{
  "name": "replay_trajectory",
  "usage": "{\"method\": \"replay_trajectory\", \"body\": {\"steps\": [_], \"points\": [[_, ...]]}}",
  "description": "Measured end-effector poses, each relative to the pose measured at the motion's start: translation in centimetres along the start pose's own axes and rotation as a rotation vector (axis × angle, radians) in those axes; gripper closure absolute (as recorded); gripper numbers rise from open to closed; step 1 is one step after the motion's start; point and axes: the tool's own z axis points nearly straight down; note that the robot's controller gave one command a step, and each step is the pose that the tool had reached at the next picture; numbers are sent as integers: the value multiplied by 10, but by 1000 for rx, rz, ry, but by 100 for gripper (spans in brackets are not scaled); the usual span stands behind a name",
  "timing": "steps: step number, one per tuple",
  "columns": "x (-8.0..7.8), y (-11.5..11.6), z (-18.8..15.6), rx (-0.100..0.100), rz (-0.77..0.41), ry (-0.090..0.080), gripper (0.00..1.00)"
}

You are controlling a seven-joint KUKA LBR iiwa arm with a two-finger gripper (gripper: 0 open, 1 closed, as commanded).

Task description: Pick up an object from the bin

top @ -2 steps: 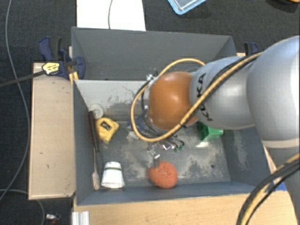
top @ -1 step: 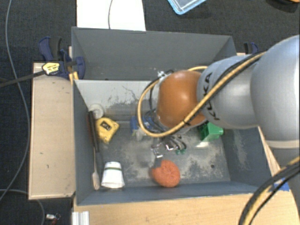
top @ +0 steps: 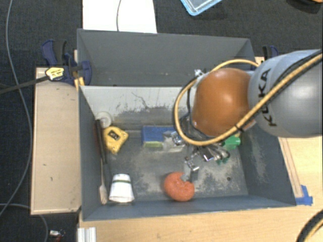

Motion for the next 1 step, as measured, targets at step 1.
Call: {"method": "replay_trajectory", "body": {"steps": [1], "points": [[0, -21, 37, 3, 63, -12, 0]]}}
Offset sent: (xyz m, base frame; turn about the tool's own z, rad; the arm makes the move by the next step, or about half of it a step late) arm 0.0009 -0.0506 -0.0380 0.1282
